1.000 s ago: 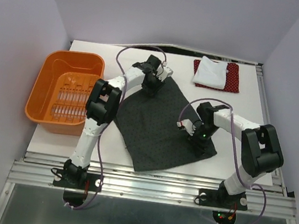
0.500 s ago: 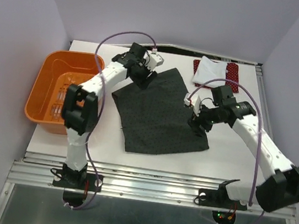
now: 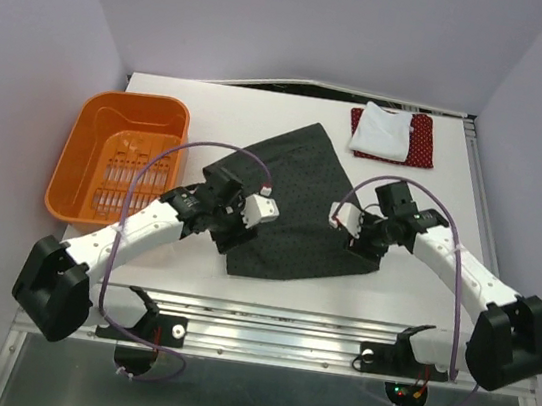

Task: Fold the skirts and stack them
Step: Fold the skirt

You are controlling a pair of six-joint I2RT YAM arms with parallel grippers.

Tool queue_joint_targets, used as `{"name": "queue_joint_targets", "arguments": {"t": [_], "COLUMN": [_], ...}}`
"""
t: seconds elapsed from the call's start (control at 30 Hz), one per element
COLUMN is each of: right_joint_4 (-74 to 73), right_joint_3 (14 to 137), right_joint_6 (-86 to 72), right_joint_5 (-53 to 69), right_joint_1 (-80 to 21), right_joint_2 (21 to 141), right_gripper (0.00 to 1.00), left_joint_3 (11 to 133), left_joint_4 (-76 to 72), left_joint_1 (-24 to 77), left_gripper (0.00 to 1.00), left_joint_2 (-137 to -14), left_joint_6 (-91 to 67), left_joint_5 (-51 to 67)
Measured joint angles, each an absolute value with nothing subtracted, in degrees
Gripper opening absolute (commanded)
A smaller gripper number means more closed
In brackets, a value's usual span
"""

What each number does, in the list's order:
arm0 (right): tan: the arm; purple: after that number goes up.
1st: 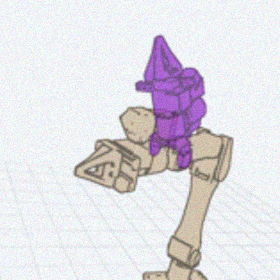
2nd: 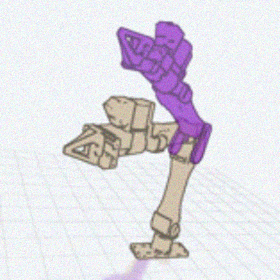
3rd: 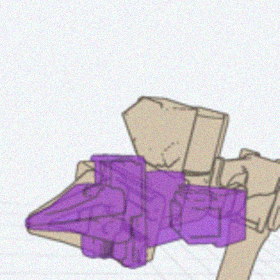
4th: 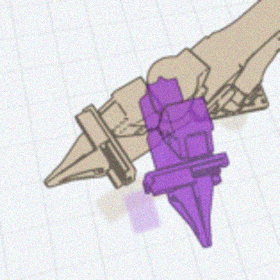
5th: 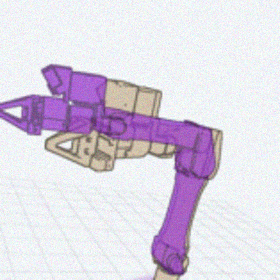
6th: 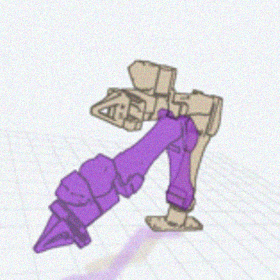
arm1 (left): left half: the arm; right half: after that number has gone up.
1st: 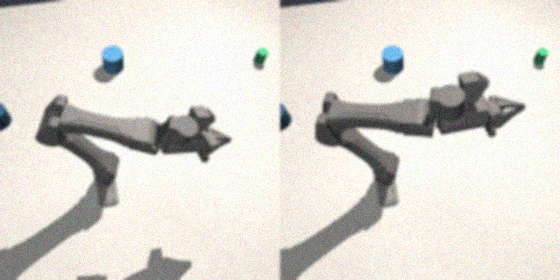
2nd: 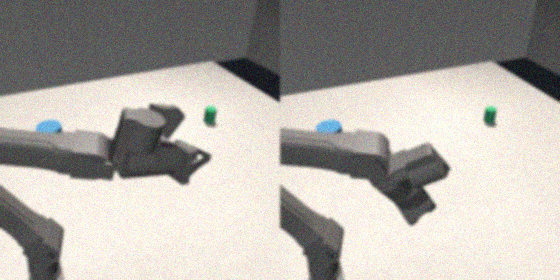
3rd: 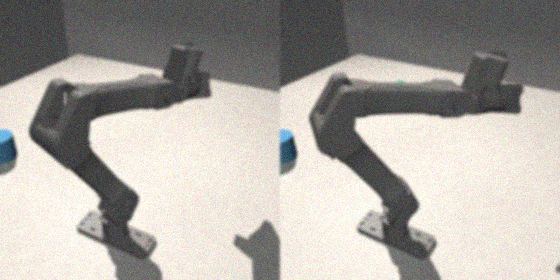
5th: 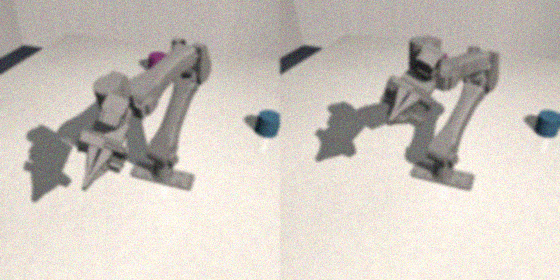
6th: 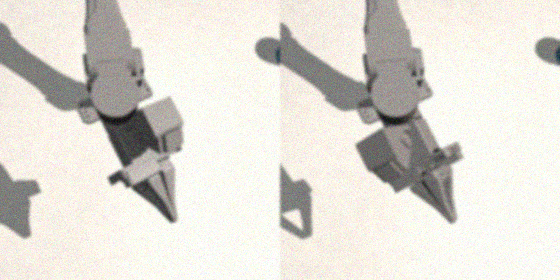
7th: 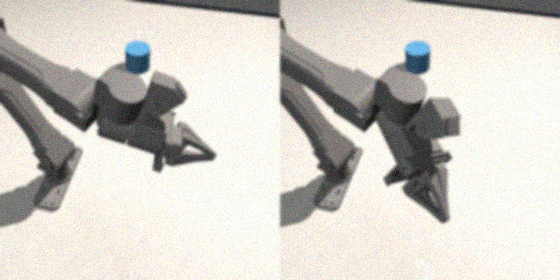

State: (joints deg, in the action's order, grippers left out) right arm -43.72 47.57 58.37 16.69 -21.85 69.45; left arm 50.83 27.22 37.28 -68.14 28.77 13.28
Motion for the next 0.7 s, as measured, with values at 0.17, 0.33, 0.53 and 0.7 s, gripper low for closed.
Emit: {"name": "queue_joint_targets", "arguments": {"t": [0.17,0.33,0.53,0.7], "right_joint_4": [-40.58,-39.97,-39.7,-37.85], "right_joint_3": [50.43,42.11,35.0,32.86], "right_joint_6": [61.89,72.71,83.96,88.88], "right_joint_5": [18.2,17.87,18.57,18.5], "right_joint_1": [-21.85,-21.82,-21.82,-21.82], "right_joint_2": [73.03,67.79,64.53,64.69], "right_gripper": [0.63,0.64,0.64,0.59], "left_joint_3": [45.01,42.63,38.57,38.04], "left_joint_4": [29.98,27.92,25.8,23.77], "left_joint_1": [42.5,49.56,55.37,56.16], "left_gripper": [0.65,0.66,0.69,0.69], "left_joint_2": [-70.22,-68.95,-68.88,-68.93], "left_joint_6": [31.16,33.15,33.8,34.48], "left_joint_5": [11.99,11.05,8.21,6.87]}}
